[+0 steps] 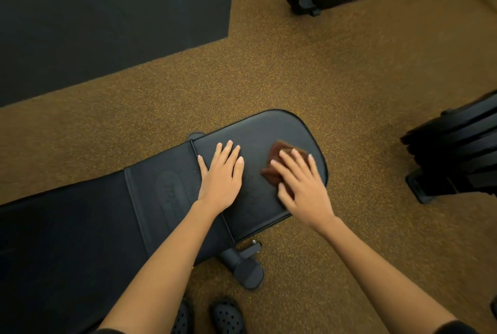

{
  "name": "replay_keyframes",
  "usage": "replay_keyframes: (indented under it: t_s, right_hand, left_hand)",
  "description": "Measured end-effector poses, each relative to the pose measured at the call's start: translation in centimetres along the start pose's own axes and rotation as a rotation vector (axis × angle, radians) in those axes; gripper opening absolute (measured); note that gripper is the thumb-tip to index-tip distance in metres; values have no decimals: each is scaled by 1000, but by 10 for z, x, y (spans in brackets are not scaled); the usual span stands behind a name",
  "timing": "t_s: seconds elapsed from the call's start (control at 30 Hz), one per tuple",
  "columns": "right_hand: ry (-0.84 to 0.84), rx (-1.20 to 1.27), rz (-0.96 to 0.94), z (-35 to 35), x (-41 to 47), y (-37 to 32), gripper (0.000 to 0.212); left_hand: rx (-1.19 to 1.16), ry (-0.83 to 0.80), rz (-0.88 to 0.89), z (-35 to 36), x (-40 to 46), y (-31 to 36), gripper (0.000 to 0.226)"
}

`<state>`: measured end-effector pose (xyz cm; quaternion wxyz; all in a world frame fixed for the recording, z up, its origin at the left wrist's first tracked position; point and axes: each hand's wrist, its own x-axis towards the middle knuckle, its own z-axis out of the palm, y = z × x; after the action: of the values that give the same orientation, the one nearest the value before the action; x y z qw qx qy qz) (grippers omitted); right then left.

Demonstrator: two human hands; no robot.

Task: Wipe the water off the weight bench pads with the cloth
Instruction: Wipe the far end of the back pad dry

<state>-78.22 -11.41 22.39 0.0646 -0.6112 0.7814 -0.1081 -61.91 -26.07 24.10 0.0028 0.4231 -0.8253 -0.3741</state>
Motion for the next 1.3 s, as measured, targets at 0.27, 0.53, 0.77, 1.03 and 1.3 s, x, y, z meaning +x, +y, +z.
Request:
replay_keyframes:
  t_s: [0.27, 0.53, 0.77, 1.03, 1.3]
  right_hand:
    - [136, 119, 428, -2, 29, 6, 51]
    - [246, 234, 685, 10, -10, -19, 51]
    - [140, 93, 571, 6, 28, -3, 60]
    - [58, 106, 147, 11, -3, -30, 52]
    - [-16, 126, 57, 19, 3, -47, 51]
  left_hand:
    - [179, -49, 56, -6, 2, -8, 52]
    - [197, -59, 48, -4, 1, -5, 55]
    - [167, -90, 47, -6, -3, -8, 57]
    - [-199, -10, -3, -10, -17, -11, 49]
    - [-436, 98, -152, -16, -57, -8, 50]
